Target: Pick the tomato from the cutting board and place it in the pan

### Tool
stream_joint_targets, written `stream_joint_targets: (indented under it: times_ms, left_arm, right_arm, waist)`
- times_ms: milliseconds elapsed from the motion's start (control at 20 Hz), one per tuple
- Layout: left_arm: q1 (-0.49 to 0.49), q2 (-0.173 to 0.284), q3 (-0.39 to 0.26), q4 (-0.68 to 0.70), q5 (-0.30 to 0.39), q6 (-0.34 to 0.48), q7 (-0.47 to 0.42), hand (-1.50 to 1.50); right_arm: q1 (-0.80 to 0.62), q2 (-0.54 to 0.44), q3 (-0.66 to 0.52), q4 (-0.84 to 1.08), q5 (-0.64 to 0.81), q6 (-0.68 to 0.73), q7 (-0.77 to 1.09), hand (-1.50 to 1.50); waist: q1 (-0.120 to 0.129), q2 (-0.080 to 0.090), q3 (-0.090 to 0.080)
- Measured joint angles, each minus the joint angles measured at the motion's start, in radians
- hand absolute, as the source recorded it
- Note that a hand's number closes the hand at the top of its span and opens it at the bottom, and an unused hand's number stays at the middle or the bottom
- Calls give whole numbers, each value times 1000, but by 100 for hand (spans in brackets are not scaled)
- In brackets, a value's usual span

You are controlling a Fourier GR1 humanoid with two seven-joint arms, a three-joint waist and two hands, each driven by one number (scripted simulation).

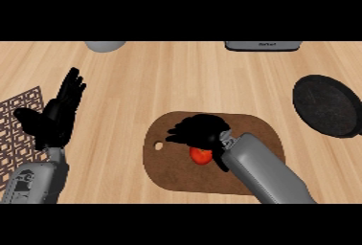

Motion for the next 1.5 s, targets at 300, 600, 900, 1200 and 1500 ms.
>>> stream_joint_targets:
  times_ms: [300, 600, 900, 1200, 1500]
  left_arm:
    - [-6, 13, 22, 7, 9, -24, -8, 0]
    - [-5, 3, 18, -18, -2, -19, 21, 0]
    - [29, 13, 43, -27, -2, -5, 17, 0]
    - [26, 6, 37, -19, -4, -6, 11, 0]
    - [29, -5, 19, -18, -12, -10, 2, 0]
  right_arm:
    - [-14, -11, 28, 67, 45, -82, -120, 150]
    - [10, -1, 6, 51, 67, -101, -140, 150]
    - [106, 96, -262, 86, 12, -135, 203, 150]
    - [138, 120, -415, 34, -4, -322, 610, 150]
    - [130, 120, -351, -145, 62, -561, 926, 150]
  waist:
    - [1, -3, 0]
    - [-1, -4, 1]
    - [-52, -20, 3]
    - [-43, -15, 1]
    - [-20, -13, 0]
